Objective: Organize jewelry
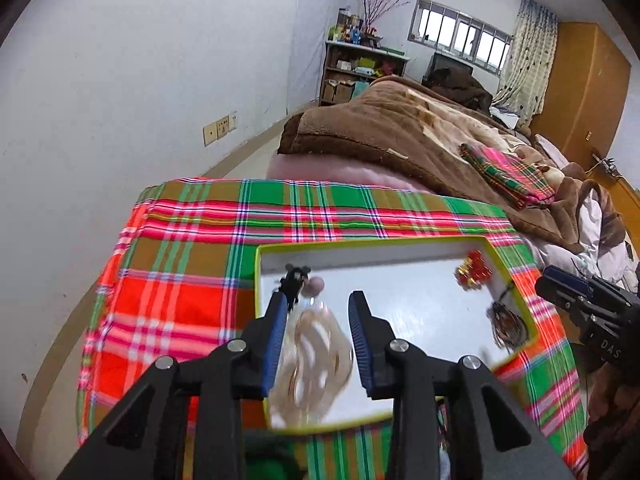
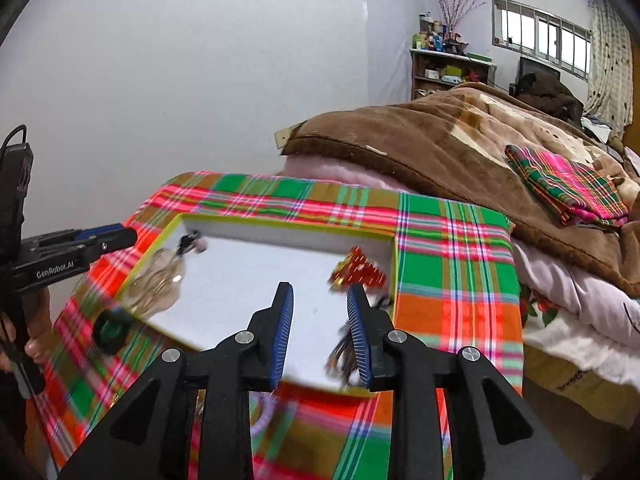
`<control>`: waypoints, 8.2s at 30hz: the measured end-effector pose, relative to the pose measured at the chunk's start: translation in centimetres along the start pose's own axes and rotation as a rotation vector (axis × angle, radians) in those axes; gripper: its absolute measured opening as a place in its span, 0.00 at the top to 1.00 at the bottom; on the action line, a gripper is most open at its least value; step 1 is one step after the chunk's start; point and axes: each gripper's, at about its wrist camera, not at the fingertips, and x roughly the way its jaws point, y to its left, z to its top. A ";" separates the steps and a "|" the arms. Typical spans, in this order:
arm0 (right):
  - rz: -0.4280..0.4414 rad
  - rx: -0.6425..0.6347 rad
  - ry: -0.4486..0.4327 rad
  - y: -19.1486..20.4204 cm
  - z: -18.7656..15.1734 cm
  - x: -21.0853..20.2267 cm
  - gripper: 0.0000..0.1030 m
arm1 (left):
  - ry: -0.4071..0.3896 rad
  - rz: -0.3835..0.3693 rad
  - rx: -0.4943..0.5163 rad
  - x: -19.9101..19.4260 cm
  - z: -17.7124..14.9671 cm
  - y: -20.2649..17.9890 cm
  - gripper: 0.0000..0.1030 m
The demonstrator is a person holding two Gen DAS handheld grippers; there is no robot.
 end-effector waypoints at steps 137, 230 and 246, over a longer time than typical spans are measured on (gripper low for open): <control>0.131 -0.137 0.041 4.9 -5.4 -4.7 0.90 | -0.058 -0.018 -0.016 -6.9 -7.0 -1.0 0.93; 0.059 -0.048 0.030 5.3 -7.6 -8.6 0.73 | -0.079 0.021 -0.064 -10.0 -9.8 -1.7 0.57; 0.078 -0.052 0.052 5.7 -8.7 -8.4 0.73 | -0.030 0.039 -0.052 -9.5 -12.6 -1.4 0.57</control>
